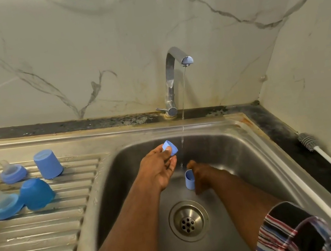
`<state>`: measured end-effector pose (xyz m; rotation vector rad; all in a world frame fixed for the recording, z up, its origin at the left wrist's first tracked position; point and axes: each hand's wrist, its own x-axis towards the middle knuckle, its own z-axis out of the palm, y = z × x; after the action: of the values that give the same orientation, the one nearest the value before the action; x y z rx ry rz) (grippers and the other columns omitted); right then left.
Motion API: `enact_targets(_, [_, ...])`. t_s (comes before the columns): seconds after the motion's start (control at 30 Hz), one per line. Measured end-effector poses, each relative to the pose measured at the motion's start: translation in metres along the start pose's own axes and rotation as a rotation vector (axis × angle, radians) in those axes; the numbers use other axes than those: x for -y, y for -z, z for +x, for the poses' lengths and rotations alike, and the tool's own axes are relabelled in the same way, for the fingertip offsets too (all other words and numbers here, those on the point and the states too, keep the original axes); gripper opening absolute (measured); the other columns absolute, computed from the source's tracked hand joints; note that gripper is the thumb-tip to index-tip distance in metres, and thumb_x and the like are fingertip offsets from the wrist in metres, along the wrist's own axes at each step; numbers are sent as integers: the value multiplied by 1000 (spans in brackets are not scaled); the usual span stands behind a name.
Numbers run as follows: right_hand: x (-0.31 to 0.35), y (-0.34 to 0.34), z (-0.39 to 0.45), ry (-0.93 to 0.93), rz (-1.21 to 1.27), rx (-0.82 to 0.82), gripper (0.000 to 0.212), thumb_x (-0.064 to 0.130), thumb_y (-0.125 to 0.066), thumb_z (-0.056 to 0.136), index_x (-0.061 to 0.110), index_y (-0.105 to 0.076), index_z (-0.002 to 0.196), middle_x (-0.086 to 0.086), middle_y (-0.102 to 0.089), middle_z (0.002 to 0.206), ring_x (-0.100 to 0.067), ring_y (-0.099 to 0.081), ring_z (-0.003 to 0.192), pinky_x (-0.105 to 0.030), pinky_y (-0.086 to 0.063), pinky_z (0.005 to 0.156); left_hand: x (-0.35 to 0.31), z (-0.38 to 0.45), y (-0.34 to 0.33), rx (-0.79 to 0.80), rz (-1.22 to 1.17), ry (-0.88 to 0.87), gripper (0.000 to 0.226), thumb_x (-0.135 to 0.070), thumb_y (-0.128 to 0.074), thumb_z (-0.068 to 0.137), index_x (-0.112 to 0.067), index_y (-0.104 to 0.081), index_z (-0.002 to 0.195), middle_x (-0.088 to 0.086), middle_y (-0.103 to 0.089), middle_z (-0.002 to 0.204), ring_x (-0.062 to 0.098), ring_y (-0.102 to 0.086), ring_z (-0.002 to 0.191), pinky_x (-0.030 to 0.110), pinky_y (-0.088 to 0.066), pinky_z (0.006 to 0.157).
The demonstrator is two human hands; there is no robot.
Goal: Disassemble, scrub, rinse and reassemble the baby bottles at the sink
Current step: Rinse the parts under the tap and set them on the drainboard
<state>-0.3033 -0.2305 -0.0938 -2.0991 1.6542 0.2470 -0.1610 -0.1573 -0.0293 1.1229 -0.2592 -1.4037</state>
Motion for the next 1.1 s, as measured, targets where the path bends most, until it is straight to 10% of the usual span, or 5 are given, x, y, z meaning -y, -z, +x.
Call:
enact_targets(0.2, [18, 63, -26, 190, 762, -233, 27, 22, -57, 101, 20, -64, 127, -10, -69, 113, -23, -69, 97, -36, -60, 82, 7, -2, -9, 113, 33, -1, 21, -7, -53, 104, -11, -72, 113, 10, -76, 99, 18, -69, 89, 27, -58, 81])
enact_targets(0.47, [35, 89, -36, 146, 449, -532, 14, 25, -69, 94, 16, -79, 98, -1, -76, 93, -12, -66, 74, -17, -48, 57, 11, -12, -32, 143, 16, -96, 24, -13, -49, 107, -5, -71, 113, 14, -75, 103, 18, -71, 88, 27, -60, 77])
enact_targets(0.87, [55, 91, -49, 155, 268, -552, 15, 24, -68, 92, 15, -76, 100, -7, -72, 92, -19, -59, 75, -25, -42, 64, 11, -6, -33, 49, -19, -316, 21, 0, -54, 102, -3, -71, 114, 11, -75, 97, 15, -74, 77, 31, -62, 79])
enact_targets(1.1, [68, 83, -49, 141, 907, -424, 28, 33, -60, 98, 11, -75, 109, -10, -73, 108, -25, -67, 100, -41, -55, 95, 6, -5, -28, 47, -105, -290, 25, 7, -52, 100, 2, -64, 121, 18, -72, 109, 26, -71, 93, 41, -61, 86])
